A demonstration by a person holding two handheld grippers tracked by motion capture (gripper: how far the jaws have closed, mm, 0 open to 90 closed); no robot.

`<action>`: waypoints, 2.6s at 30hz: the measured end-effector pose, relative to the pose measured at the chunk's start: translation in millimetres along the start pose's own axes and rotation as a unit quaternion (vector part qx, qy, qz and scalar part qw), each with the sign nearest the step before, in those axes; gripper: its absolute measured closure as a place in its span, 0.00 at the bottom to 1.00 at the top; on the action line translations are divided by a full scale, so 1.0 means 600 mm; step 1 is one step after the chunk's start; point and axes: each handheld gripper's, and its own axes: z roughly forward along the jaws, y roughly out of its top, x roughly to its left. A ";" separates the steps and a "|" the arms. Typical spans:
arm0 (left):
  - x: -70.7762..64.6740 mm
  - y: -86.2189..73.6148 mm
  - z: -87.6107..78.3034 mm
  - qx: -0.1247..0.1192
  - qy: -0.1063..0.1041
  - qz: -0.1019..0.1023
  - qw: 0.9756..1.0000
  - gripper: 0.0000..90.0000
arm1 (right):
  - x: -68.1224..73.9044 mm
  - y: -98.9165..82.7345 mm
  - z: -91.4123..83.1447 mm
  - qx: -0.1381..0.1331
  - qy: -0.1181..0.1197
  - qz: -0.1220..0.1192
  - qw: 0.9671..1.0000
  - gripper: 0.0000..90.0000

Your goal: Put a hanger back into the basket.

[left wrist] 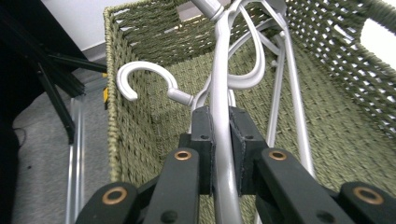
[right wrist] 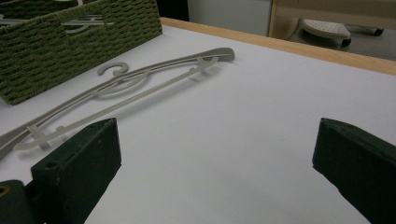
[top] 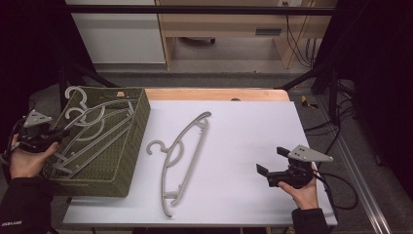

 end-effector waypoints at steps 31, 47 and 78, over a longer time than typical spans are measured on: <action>-0.031 -0.002 -0.028 -0.024 -0.025 -0.044 0.998 0.54 | -0.002 0.002 -0.008 -0.009 0.000 0.000 1.000 0.01; -0.195 0.031 -0.068 -0.157 -0.142 -0.050 0.976 0.25 | -0.003 0.005 -0.014 -0.021 -0.004 0.005 1.000 0.01; -0.412 -0.005 0.006 -0.099 -0.209 0.007 0.973 0.25 | 0.000 0.004 -0.017 -0.023 -0.002 0.002 1.000 0.01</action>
